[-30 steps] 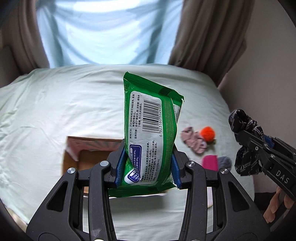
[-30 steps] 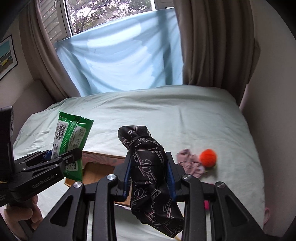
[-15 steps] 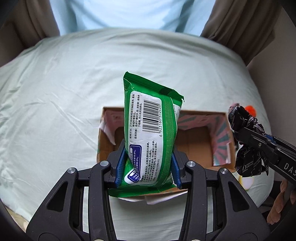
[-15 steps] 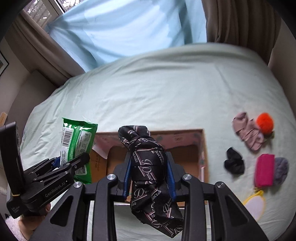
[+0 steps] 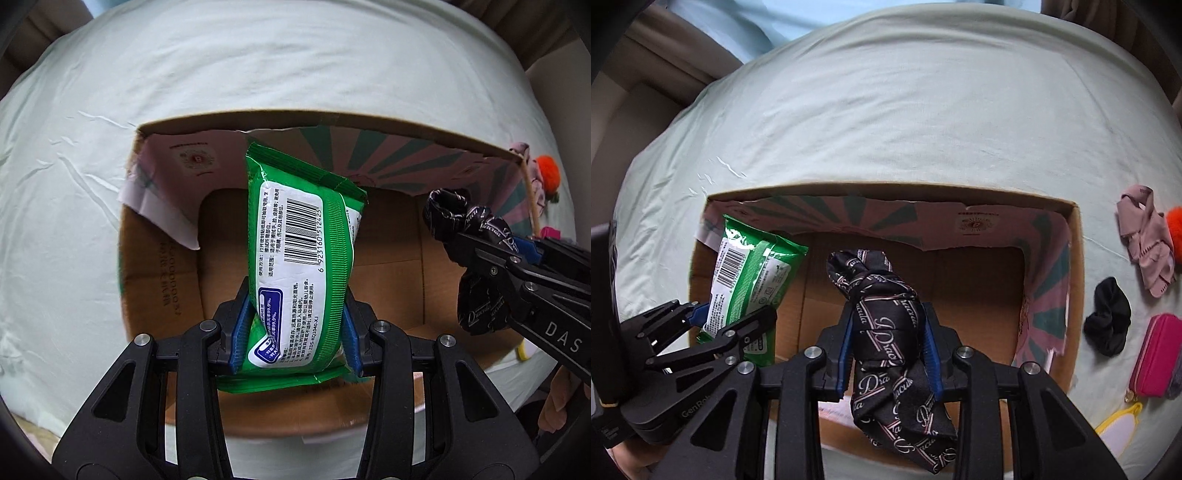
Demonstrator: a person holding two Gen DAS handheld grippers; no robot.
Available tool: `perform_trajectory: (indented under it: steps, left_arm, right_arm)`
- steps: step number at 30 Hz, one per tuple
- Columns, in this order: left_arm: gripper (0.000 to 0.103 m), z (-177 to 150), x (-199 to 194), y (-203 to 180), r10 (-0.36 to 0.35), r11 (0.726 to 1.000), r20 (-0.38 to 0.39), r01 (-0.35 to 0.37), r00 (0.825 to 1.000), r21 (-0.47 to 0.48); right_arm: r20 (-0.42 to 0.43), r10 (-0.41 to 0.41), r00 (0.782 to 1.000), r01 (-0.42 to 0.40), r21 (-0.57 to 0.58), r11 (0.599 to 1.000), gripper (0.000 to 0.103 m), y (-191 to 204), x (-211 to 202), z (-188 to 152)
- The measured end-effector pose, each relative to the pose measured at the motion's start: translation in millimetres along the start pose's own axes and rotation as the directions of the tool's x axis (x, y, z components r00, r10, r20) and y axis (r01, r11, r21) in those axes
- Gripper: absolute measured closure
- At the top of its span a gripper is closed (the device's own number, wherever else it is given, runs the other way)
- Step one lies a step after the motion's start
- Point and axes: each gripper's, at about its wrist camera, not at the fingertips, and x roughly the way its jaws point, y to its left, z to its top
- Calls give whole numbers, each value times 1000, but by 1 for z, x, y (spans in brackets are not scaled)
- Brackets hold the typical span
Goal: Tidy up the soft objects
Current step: 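Carry the wipes pack and scarf over the cardboard box with both tools, then open both tools to drop the wipes and scarf into the box, withdraw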
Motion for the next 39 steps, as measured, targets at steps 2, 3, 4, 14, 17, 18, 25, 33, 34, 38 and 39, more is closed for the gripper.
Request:
perform_trajectory:
  steps: [2, 3, 4, 14, 17, 18, 25, 33, 34, 38, 39]
  left_arm:
    - [65, 5, 9, -2, 8, 1000, -15, -8, 1000, 16]
    - [65, 6, 11, -3, 1, 1000, -26, -1, 1000, 24]
    - [59, 7, 12, -4, -9, 999, -34, 10, 999, 31]
    - [0, -2, -10, 11, -4, 999, -29, 6, 1000, 48]
    - [0, -8, -15, 14, -2, 999, -27, 3, 1000, 52]
    - [0, -10, -17, 15, 1, 998, -24, 0, 1000, 56]
    - [0, -10, -38, 20, -3, 998, 22, 1, 1000, 58]
    - [0, -22, -93, 30, 32, 996, 115, -41, 993, 76]
    - [0, -23, -100, 32, 23, 997, 125, -33, 992, 75]
    - [0, -32, -136, 43, 8, 999, 183, -16, 983, 41]
    - [0, -34, -146, 45, 9, 999, 201, -15, 980, 31]
  right_arm:
    - [-9, -14, 1000, 14, -18, 1000, 73, 1, 6, 5]
    - [-16, -25, 1000, 25, -31, 999, 72, 2, 11, 7]
    - [-22, -31, 999, 30, -35, 999, 70, 2, 12, 10]
    - [-47, -17, 999, 17, -10, 1000, 9, -7, 9, 12]
    - [-29, -28, 999, 28, -16, 999, 9, -5, 2, 10]
    - [-25, -31, 999, 31, -20, 999, 9, -3, -1, 8]
    - [15, -50, 999, 50, -22, 998, 9, 8, -30, 3]
    - [95, -62, 994, 63, -14, 998, 9, 31, -81, -11]
    - [109, -72, 991, 74, -13, 997, 9, 34, -89, -12]
    - [170, -80, 982, 79, 14, 997, 9, 45, -122, -21]
    - [200, -95, 975, 94, 18, 995, 9, 50, -136, -25]
